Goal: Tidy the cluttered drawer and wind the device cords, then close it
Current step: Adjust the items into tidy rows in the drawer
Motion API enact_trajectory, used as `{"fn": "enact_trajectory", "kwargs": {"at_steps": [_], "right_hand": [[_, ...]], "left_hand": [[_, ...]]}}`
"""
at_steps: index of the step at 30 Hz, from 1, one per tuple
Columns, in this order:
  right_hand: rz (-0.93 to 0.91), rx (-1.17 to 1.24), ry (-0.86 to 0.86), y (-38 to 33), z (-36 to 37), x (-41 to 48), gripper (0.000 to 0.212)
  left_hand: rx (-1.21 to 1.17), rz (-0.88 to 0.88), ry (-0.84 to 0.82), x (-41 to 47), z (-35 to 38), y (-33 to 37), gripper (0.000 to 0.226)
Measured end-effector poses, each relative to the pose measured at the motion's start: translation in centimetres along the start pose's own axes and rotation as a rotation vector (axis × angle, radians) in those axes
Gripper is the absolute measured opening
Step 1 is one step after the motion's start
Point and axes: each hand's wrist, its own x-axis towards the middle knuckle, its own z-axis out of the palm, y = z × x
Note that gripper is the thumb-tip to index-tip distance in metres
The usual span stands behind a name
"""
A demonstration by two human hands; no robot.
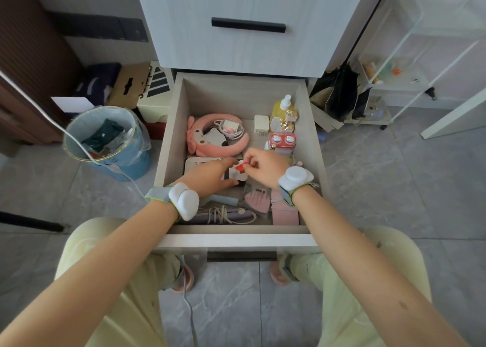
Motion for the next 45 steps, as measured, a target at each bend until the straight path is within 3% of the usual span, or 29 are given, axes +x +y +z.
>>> {"fn": "enact_trajectory", "kwargs": {"at_steps": [7, 10, 12, 15, 17, 20, 24, 29, 35, 45], "right_hand": [[0.055, 0.246, -0.053, -0.4, -2.6, 0.0, 0.008], [0.084, 0.079, 0.226, 0.7, -5.2, -0.2, 0.017], [0.130, -0.169, 0.423, 2.2, -6.9, 0.0, 0.022], [0.342, -0.478, 0.342, 4.6, -7.3, -0.1, 0.037], [0.411, -0.407, 0.243, 5.6, -6.8, -0.4, 0.048], [0.363, -0.041, 0.258, 5.8, -6.2, -0.9, 0.051], [0.361, -0.129, 0.310, 5.3, -6.2, -0.9, 0.049], [0.366, -0.155, 0.322, 5.6, -6.1, -0.7, 0.047], [0.383, -0.212, 0.313, 5.7, -6.0, -0.5, 0.044], [0.451, -0.333, 0.290, 5.2, -5.9, -0.5, 0.044]], "left_hand": [[-0.394, 0.059, 0.185, 1.4, -0.6, 1.8, 0.016], [-0.543, 0.004, 0.211, 2.4, -0.2, 2.6, 0.011], [-0.489, 0.007, 0.222, 3.4, 0.6, 3.4, 0.013], [-0.503, -0.071, 0.273, 4.7, 1.9, 4.5, 0.014], [-0.507, -0.150, 0.290, 5.6, 2.7, 4.8, 0.014], [-0.438, -0.238, 0.256, 6.8, 3.4, 4.8, 0.017], [-0.444, -0.305, 0.210, 7.9, 4.3, 5.4, 0.016], [-0.461, -0.373, 0.274, 8.4, 4.8, 5.2, 0.014], [-0.414, -0.301, 0.157, 8.3, 5.4, 4.3, 0.003], [-0.198, -0.205, 0.078, 7.4, 3.9, 4.2, 0.035]]}}
